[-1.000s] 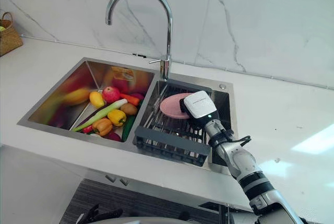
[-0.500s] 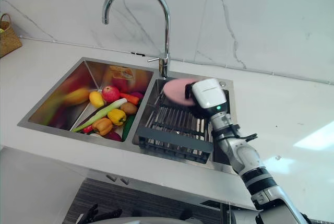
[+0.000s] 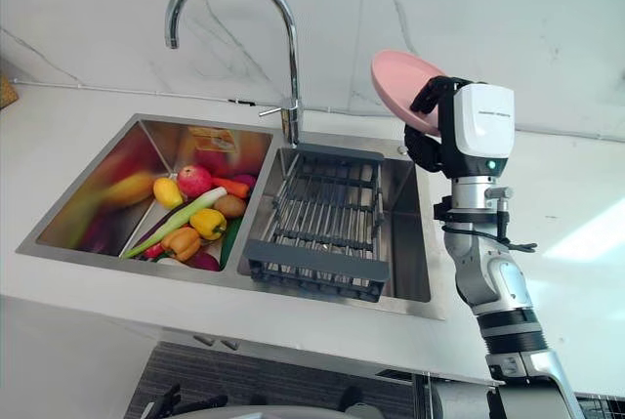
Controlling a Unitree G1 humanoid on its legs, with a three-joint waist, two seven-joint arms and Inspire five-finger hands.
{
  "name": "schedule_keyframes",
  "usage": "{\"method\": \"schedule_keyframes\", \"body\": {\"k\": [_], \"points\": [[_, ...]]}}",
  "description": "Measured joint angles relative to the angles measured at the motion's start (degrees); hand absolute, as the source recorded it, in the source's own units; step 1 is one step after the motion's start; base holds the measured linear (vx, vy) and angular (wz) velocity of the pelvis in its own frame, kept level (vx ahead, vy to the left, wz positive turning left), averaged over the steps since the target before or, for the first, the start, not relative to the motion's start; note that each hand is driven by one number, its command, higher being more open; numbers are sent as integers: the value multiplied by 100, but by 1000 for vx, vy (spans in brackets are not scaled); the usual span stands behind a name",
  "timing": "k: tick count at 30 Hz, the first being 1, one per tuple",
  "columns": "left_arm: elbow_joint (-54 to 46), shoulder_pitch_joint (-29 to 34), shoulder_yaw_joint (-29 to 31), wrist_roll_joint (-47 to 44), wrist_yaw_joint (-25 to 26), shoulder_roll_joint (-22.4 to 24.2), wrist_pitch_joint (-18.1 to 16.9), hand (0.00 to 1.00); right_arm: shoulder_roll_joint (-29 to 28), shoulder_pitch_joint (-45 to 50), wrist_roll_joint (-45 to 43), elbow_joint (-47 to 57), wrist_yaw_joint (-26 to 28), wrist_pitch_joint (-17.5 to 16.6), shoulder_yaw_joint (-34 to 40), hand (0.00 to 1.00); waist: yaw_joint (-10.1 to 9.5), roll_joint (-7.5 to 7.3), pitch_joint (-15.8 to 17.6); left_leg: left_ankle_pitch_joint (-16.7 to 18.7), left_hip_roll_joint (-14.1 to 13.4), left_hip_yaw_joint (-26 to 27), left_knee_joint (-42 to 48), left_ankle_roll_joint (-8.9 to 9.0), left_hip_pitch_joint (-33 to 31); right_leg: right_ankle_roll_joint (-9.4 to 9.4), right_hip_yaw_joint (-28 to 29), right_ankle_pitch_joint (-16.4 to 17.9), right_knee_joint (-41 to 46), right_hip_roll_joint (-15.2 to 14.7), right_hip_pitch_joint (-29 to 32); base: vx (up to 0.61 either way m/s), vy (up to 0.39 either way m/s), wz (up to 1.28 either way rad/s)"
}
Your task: Walk over to the sink, pick up the cup, carry it to the dishwasher, place the cup inside the dishwasher, then close the dishwasher door
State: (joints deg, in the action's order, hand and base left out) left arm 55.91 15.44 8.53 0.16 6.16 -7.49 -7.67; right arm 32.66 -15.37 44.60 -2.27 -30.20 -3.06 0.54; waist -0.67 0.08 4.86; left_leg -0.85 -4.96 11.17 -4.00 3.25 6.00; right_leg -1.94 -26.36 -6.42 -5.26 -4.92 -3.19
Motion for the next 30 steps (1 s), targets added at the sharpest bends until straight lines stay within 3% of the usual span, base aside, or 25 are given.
{"method": "schedule_keyframes", "body": {"k": [5, 7, 8, 9, 10, 13, 15, 16, 17, 18, 19, 20, 22, 23, 24, 25, 26, 27, 28, 29, 30], "points": [[-48, 59, 16, 176, 7, 41, -84, 100, -9, 532, 2, 876, 75, -106, 574, 0, 8, 10, -2, 111, -3, 108, 46, -7, 42, -12, 170, 10, 25, 21, 28, 27, 16, -18], [-188, 175, 73, 142, 16, 115, -113, 100, -45, 598, 2, 966, 165, -199, 578, 0, -23, 11, 7, 511, -74, 307, 672, -13, -8, -10, 560, 9, 34, 57, 19, 43, 53, -91], [-211, 190, 114, 96, 18, 159, -197, 100, -53, 614, 2, 969, 230, -280, 565, 0, -73, 73, 26, 970, -190, 166, 1619, -66, -250, -2, 893, 4, 84, 129, 21, 21, 42, -114], [-211, 170, 107, 99, 15, 174, -235, 100, -47, 636, 3, 987, 250, -316, 565, 0, -89, 126, 33, 1153, -230, -72, 2043, -135, -393, 6, 1079, -2, 148, 166, 58, 9, 78, -160], [-213, 132, 30, 115, 8, 199, -277, 100, -12, 685, 3, 1049, 260, -352, 570, 0, -105, 271, 29, 1423, -244, -583, 2511, -147, -550, 19, 1458, -15, 324, 235, 206, -21, 84, -161], [-46, 35, -163, 181, -111, 218, -138, 100, -23, 842, 3, 1068, 222, -348, 978, 0, 76, 566, 94, 1811, -179, -953, 2454, -47, -531, -72, 2153, -22, 917, 310, 886, -91, 177, -142], [-95, -48, -162, 184, -277, 59, -101, 100, -384, 1084, 1, 870, 210, -86, 1678, 0, 163, 364, 364, 1853, 93, -613, 2461, -162, -486, -153, 2318, -45, 1522, 106, 1357, -228, 223, -84], [-156, -38, -159, 181, -319, 23, -48, 100, -478, 1128, -1, 851, 225, -32, 1764, 0, 164, 262, 428, 1867, 148, -468, 2489, -225, -438, -203, 2272, -102, 1549, 76, 1392, -242, 135, -115], [-191, 37, -154, 184, -365, -16, 52, 100, -618, 1137, 8, 855, 249, -56, 1806, 0, 136, 266, 447, 1854, 124, -38, 2498, -366, -371, -189, 2219, -514, 1179, 105, 1370, -333, 117, -159], [-192, 103, -160, 213, -406, -5, 168, 100, -686, 1130, 25, 930, 253, -159, 1763, 0, 41, 327, 494, 1791, 52, 419, 2379, -466, -267, 128, 1649, -257, 1595, 10, 1410, -397, 135, -165], [-192, 119, -163, 202, -414, -10, 223, 100, -687, 1147, 61, 971, 249, -214, 1737, 0, 75, 306, 510, 1749, 21, 597, 2321, -477, -251, 358, 1232, 152, 2173, -113, 1513, -355, 108, -153], [-188, 117, -160, 143, -422, -53, 275, 100, -683, 1147, 81, 978, 236, -323, 1691, 0, 143, 351, 489, 1648, -62, 875, 2206, -481, -203, 470, 622, 718, 3112, -348, 1526, -223, 80, -118], [-173, 177, -119, 90, -431, -94, 307, 100, -679, 1147, 89, 981, 188, -395, 1657, 0, 137, 342, 477, 1543, -272, 1264, 2121, -458, -170, 548, 140, 1181, 4083, -717, 1307, -164, 43, -125], [-188, 222, -107, 82, -429, -138, 303, 100, -663, 1146, 128, 995, 172, -410, 1653, 0, 128, 272, 450, 1511, -367, 1512, 2159, -436, -158, 562, -78, 1270, 4440, -1049, 1052, -72, -24, -109], [-203, 252, -103, 57, -425, -177, 290, 100, -649, 1146, 152, 1005, 164, -414, 1647, 0, 87, 207, 420, 1512, -390, 1636, 2247, -437, -183, 622, -132, 1136, 4483, -1227, 910, -104, -136, -137], [-177, 204, 35, -83, -404, -276, 314, 100, -566, 1062, 161, 997, 154, -443, 1595, 0, -3, 74, 426, 1558, -449, 1506, 2457, -396, -432, 548, -242, 1040, 4166, -1176, 931, -101, -154, -117], [-175, 187, 63, -142, -392, -265, 332, 100, -531, 1022, 164, 985, 166, -446, 1566, 0, -41, 90, 416, 1516, -434, 1395, 2303, -321, -452, 548, -278, 1039, 3954, -1088, 928, -164, -168, -146], [-146, 156, 72, -286, -341, -228, 417, 100, -569, 981, 167, 941, 170, -439, 1488, 0, -132, 129, 340, 1229, -481, 1537, 1909, -268, -394, 511, -181, 1118, 3165, -751, 757, -113, -112, -99], [-106, 152, 102, -354, -320, -218, 429, 100, -567, 978, 173, 941, 173, -446, 1454, 0, -135, 79, 316, 1144, -481, 1648, 1799, -236, -409, 533, -240, 1239, 3067, -767, 726, -115, -157, -102], [-95, 160, 116, -373, -271, -285, 427, 100, -570, 986, 173, 939, 195, -466, 1376, 0, -134, -55, 261, 1095, -457, 1820, 1823, -227, -481, 471, -345, 1405, 2988, -972, 623, -79, -205, -75], [-82, 149, 119, -373, -251, -365, 440, 100, -589, 997, 177, 927, 330, -492, 1281, 0, -153, -148, 216, 1066, -478, 1933, 1877, -180, -528, 277, -427, 1276, 2495, -1104, 309, -84, -201, -62]]}}
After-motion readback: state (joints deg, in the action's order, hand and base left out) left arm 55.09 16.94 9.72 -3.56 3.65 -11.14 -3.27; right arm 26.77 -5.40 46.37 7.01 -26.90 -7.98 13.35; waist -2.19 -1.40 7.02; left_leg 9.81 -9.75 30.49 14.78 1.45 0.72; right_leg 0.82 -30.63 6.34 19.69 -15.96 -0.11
